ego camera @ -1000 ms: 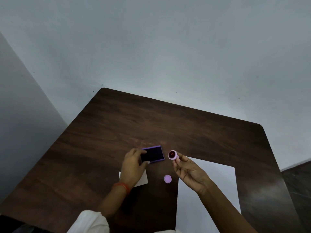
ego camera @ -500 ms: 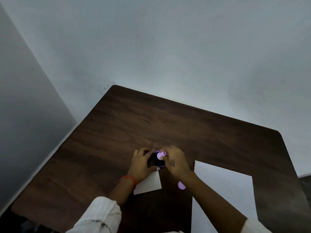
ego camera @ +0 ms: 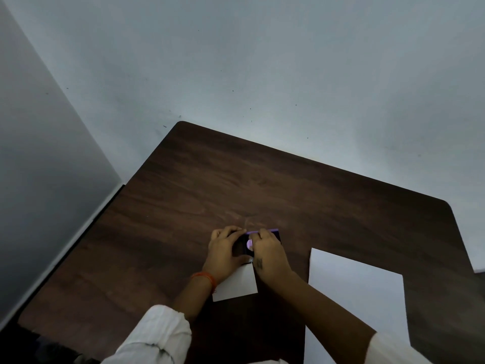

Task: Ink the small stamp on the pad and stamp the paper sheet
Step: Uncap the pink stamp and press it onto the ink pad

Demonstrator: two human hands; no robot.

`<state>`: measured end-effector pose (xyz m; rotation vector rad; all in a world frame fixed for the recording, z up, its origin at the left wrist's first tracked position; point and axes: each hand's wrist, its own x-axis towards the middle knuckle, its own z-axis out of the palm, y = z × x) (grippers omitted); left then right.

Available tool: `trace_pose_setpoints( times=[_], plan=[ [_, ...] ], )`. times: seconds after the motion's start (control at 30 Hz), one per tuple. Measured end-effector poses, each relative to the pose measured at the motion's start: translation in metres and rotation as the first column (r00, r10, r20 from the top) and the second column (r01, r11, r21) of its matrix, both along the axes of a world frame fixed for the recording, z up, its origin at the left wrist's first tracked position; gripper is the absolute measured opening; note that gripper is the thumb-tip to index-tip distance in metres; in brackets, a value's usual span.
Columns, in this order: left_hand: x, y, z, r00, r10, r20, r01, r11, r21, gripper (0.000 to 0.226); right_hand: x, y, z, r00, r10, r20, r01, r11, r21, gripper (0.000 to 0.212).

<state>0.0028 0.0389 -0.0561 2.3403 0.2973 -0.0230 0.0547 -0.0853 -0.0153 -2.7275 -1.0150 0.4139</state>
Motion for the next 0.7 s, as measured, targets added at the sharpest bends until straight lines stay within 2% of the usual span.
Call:
trace_pose_setpoints(
  times=[0.07, 0.2, 0.33, 0.5, 0.6, 0.7],
  plan=[
    [0.000, 0.000, 0.000, 1.000, 0.006, 0.006, -0.006, 1.000, -0.005, 0.069, 0.002, -0.002, 0.000, 0.999, 0.044, 0.020, -0.044, 0.999, -0.007, 0.036],
    [0.000, 0.000, -0.001, 1.000, 0.009, 0.022, -0.009, 1.000, -0.013, 0.071, 0.017, -0.011, 0.001, 0.970, 0.243, 0.014, -0.242, 0.969, -0.048, 0.039],
    [-0.001, 0.000, -0.003, 0.999, 0.024, 0.042, -0.023, 1.000, -0.014, 0.071, 0.006, -0.008, -0.006, 0.996, 0.089, 0.027, -0.090, 0.993, 0.072, 0.036],
    [-0.003, 0.000, -0.003, 0.999, 0.025, 0.033, -0.026, 1.000, 0.008, 0.071, 0.012, -0.012, 0.004, 0.997, -0.043, -0.061, 0.057, 0.967, 0.247, 0.024],
    [-0.004, 0.000, -0.002, 0.999, 0.034, 0.015, -0.036, 0.993, 0.116, 0.070, 0.018, -0.011, 0.009, 0.999, 0.028, -0.023, -0.024, 0.988, 0.154, 0.023],
    [-0.006, 0.000, -0.003, 0.999, 0.033, 0.003, -0.033, 0.977, 0.211, 0.068, 0.016, -0.007, 0.004, 0.999, 0.049, 0.008, -0.050, 0.995, 0.084, 0.032]
  ],
)
